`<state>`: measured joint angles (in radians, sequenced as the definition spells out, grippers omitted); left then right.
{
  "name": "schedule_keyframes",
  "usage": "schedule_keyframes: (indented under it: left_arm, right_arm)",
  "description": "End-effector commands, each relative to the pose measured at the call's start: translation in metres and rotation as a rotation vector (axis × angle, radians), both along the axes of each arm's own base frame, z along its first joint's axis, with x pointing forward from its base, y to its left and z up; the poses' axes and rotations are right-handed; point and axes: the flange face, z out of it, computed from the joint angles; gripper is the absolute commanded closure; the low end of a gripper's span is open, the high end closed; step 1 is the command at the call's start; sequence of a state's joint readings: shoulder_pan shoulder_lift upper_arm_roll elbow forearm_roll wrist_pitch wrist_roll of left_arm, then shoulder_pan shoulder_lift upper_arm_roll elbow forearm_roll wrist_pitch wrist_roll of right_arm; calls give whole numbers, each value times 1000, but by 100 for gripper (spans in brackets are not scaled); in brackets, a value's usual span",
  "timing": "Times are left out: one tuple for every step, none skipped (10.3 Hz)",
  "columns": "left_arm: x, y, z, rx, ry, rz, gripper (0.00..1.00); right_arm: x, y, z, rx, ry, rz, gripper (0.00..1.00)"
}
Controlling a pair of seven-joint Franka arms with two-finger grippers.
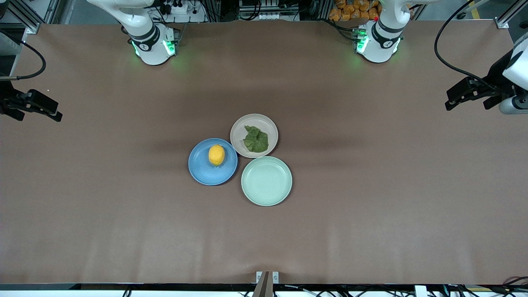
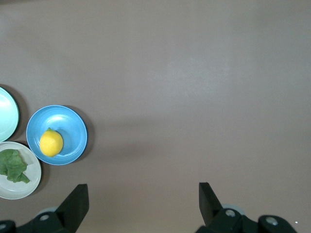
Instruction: Pick lemon and lettuce from blue and beige plates
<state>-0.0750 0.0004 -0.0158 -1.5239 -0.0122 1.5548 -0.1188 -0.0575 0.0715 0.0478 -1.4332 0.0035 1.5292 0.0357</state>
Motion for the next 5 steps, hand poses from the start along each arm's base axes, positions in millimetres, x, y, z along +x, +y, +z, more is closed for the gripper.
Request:
schedule_keyframes:
  left_arm:
    - [2, 5, 5, 17, -8, -24, 0]
    - [2, 5, 4, 19, -7, -24, 0]
    - [2, 4, 3, 20, -5, -30, 0]
    - [1, -2, -5, 17, 15, -46, 0]
    - [1, -17, -21, 5, 48, -66, 0]
  right_arm:
    - [-3, 0, 5, -4, -11, 4, 0]
    - [-2, 0, 4, 1, -11, 4, 0]
    - [0, 3, -2, 5, -6, 7, 0]
    - [3, 16, -8, 5, -3, 25, 0]
    - [9, 31, -18, 8, -18, 46, 0]
